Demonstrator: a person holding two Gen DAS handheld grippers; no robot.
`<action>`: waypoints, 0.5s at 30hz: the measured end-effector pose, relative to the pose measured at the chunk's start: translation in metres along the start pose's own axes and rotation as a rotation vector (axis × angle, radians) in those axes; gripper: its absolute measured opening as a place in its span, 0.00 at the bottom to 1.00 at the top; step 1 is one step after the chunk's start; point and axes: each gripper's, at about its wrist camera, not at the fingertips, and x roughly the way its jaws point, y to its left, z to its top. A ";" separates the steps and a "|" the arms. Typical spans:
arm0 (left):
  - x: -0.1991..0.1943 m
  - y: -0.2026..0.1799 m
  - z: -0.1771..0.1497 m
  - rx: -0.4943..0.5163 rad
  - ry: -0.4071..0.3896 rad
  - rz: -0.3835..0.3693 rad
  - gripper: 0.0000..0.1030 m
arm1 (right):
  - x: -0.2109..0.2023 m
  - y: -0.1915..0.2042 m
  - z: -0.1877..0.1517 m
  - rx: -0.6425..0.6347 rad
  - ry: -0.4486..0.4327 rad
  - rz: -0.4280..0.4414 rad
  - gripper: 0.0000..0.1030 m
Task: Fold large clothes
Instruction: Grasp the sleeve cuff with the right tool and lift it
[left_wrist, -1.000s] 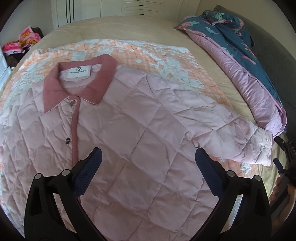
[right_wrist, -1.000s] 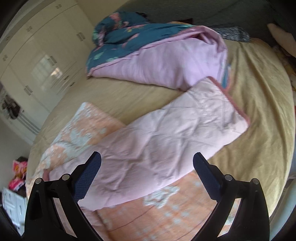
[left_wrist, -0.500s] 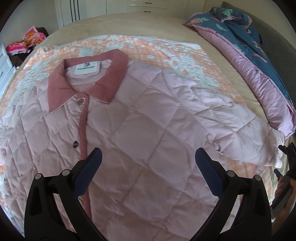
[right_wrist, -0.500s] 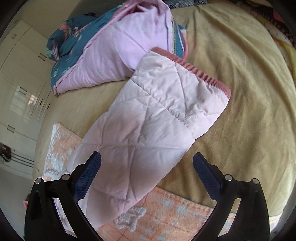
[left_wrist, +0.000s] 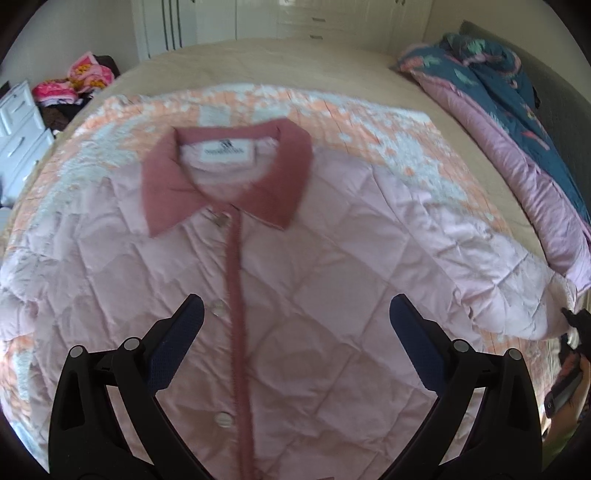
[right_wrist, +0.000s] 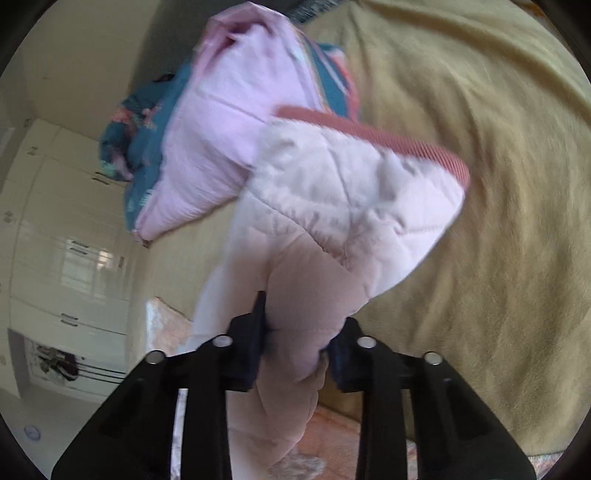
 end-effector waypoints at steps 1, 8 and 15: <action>-0.003 0.003 0.002 -0.003 -0.006 -0.003 0.92 | -0.008 0.010 -0.001 -0.038 -0.018 0.029 0.18; -0.025 0.029 0.014 -0.051 -0.049 -0.033 0.92 | -0.048 0.073 -0.014 -0.218 -0.062 0.204 0.16; -0.048 0.052 0.019 -0.075 -0.065 -0.066 0.92 | -0.085 0.152 -0.039 -0.421 -0.097 0.323 0.15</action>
